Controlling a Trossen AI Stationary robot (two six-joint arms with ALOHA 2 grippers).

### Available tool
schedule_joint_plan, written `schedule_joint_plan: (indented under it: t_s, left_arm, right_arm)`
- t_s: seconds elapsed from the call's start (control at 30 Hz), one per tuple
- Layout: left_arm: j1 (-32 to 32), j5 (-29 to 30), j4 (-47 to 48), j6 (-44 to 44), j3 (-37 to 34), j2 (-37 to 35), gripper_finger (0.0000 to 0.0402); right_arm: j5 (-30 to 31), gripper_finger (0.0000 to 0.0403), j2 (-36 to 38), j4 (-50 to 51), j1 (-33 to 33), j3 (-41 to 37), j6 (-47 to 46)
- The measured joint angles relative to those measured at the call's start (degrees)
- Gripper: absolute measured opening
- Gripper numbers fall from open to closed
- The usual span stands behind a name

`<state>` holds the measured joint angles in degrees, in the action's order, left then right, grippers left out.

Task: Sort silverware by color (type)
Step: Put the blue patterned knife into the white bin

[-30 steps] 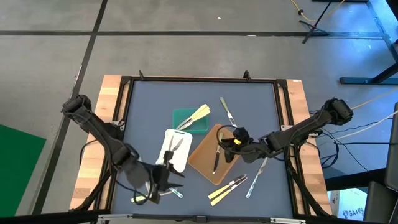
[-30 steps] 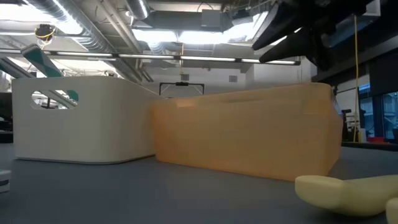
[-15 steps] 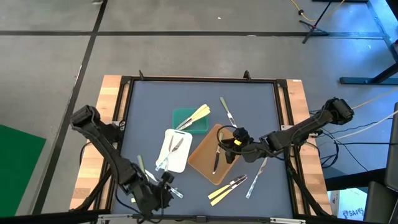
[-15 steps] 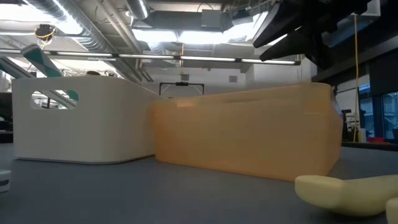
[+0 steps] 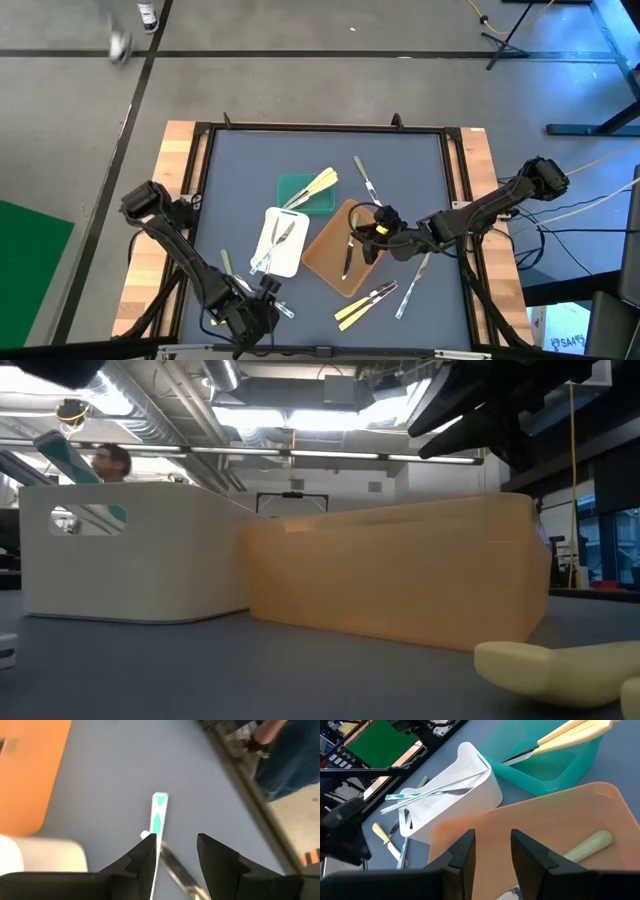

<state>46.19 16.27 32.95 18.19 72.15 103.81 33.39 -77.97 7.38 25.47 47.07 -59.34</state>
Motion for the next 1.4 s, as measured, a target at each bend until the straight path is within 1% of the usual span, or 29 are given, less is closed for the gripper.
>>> schedule_joint_plan:
  t_s: [0.13, 0.53, 1.03, 1.4]
  left_arm:
    - [-0.13, 2.64, 3.38, 2.58, -0.01, 0.13, 0.0137]
    - [0.02, 2.33, 5.35, 3.77, -0.01, 0.29, 0.0137]
    - [-0.07, 2.23, 5.45, 4.19, -0.08, 8.01, 0.0137]
    - [-0.11, 2.78, 5.48, 4.20, -0.04, 8.65, 0.0137]
  right_arm:
    - [0.02, 0.0111, 0.00, -0.04, -0.02, 0.00, 1.07]
    - [0.00, 0.0111, 0.00, -0.02, 0.00, 0.00, 1.23]
    - [0.00, 0.0111, 0.00, -0.02, 0.00, 0.00, 1.21]
    - [0.00, 0.0111, 0.00, -0.02, 0.00, 0.00, 1.21]
